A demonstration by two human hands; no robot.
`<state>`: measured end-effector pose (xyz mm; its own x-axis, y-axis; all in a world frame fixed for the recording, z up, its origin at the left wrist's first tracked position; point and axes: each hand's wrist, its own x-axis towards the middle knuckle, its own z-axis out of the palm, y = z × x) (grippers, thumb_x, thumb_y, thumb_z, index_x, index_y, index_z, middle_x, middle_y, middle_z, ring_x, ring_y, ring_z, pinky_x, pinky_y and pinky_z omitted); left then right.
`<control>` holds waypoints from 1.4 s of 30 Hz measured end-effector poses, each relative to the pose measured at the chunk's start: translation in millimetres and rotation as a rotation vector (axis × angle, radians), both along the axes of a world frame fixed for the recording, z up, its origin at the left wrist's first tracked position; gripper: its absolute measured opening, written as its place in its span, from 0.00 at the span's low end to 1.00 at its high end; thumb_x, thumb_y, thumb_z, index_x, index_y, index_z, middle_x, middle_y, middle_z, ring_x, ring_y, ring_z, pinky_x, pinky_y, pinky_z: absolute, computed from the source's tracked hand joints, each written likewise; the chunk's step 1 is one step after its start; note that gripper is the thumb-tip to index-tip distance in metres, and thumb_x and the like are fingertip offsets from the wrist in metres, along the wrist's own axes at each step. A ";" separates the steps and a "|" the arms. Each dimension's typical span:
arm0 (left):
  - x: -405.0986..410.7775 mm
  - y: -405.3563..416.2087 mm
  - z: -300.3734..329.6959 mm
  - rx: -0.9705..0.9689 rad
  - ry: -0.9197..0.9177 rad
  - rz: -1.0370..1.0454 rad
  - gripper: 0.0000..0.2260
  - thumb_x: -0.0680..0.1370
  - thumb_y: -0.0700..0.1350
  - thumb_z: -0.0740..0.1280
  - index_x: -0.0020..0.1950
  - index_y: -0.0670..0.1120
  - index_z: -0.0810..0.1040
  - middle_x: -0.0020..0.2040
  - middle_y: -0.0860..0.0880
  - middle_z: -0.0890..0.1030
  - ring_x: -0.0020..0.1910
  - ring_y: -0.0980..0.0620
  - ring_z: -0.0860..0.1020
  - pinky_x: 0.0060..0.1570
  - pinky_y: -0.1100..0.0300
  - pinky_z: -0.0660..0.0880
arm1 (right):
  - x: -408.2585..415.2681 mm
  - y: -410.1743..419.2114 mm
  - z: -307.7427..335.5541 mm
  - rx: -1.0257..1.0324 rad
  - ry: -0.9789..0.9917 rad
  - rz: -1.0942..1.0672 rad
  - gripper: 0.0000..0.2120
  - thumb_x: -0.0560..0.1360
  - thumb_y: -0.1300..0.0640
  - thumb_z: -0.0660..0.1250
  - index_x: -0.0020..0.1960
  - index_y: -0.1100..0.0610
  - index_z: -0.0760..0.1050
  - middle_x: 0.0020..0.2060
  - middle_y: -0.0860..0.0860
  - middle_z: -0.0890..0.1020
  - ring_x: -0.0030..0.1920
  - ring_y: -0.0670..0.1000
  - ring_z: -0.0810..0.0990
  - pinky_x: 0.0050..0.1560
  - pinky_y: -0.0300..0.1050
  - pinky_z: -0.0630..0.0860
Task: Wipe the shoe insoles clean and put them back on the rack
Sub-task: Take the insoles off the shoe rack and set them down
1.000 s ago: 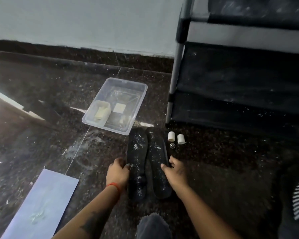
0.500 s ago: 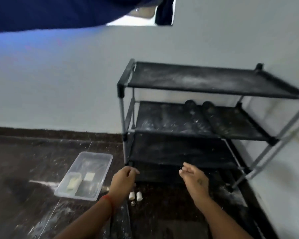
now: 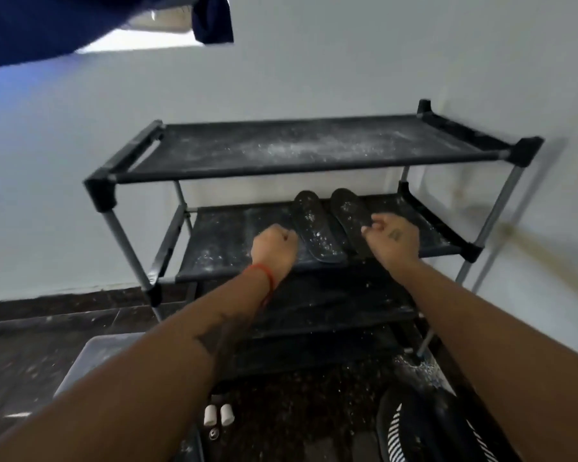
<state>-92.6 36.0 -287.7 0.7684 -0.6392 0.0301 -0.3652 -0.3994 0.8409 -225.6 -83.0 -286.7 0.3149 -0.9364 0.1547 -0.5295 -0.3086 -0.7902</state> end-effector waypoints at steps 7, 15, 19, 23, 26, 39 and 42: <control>23.7 -57.0 -28.7 0.193 -0.054 0.022 0.20 0.74 0.53 0.70 0.58 0.39 0.78 0.54 0.41 0.81 0.53 0.43 0.80 0.51 0.58 0.75 | 22.3 -45.1 -32.2 0.057 0.196 0.009 0.10 0.74 0.58 0.67 0.37 0.63 0.74 0.44 0.59 0.79 0.52 0.60 0.79 0.50 0.44 0.74; 13.0 -84.2 -20.0 0.239 0.160 0.000 0.11 0.76 0.40 0.67 0.57 0.39 0.76 0.45 0.43 0.80 0.43 0.47 0.81 0.46 0.54 0.81 | 25.2 -66.8 -31.2 0.196 0.132 -0.016 0.13 0.71 0.60 0.72 0.53 0.64 0.76 0.51 0.57 0.79 0.52 0.55 0.78 0.47 0.41 0.72; 0.3 -73.9 -4.4 0.030 0.559 0.002 0.07 0.79 0.32 0.61 0.56 0.40 0.71 0.37 0.45 0.73 0.35 0.51 0.74 0.31 0.61 0.78 | 20.8 -70.9 -27.6 0.488 -0.167 0.006 0.18 0.68 0.65 0.74 0.55 0.65 0.74 0.49 0.54 0.79 0.51 0.52 0.78 0.50 0.43 0.77; -6.5 -53.5 -2.5 -0.104 0.649 0.020 0.12 0.77 0.30 0.63 0.60 0.36 0.73 0.43 0.45 0.77 0.41 0.49 0.77 0.30 0.57 0.77 | 7.9 -53.5 -22.9 0.693 -0.386 0.064 0.17 0.70 0.70 0.69 0.58 0.64 0.74 0.49 0.56 0.80 0.44 0.51 0.81 0.27 0.39 0.77; -15.6 -26.4 1.1 -0.133 0.666 -0.009 0.10 0.78 0.31 0.62 0.58 0.38 0.74 0.45 0.45 0.78 0.40 0.50 0.78 0.31 0.56 0.77 | -8.3 -28.8 -20.0 0.765 -0.440 0.102 0.11 0.71 0.70 0.68 0.53 0.62 0.77 0.47 0.53 0.82 0.45 0.50 0.81 0.30 0.40 0.77; -87.5 120.1 -50.4 -0.244 0.723 0.141 0.16 0.80 0.33 0.54 0.63 0.45 0.73 0.47 0.47 0.79 0.44 0.48 0.78 0.49 0.48 0.79 | -86.7 134.0 -53.1 1.065 -0.414 0.085 0.11 0.76 0.71 0.58 0.48 0.59 0.75 0.44 0.54 0.80 0.44 0.51 0.79 0.44 0.48 0.77; -98.2 143.4 -88.1 -0.226 0.820 0.181 0.15 0.81 0.33 0.54 0.60 0.47 0.74 0.48 0.46 0.80 0.44 0.47 0.79 0.49 0.48 0.79 | -93.5 153.6 -95.6 1.141 -0.396 0.012 0.12 0.75 0.73 0.60 0.54 0.60 0.73 0.44 0.55 0.81 0.43 0.52 0.79 0.40 0.48 0.77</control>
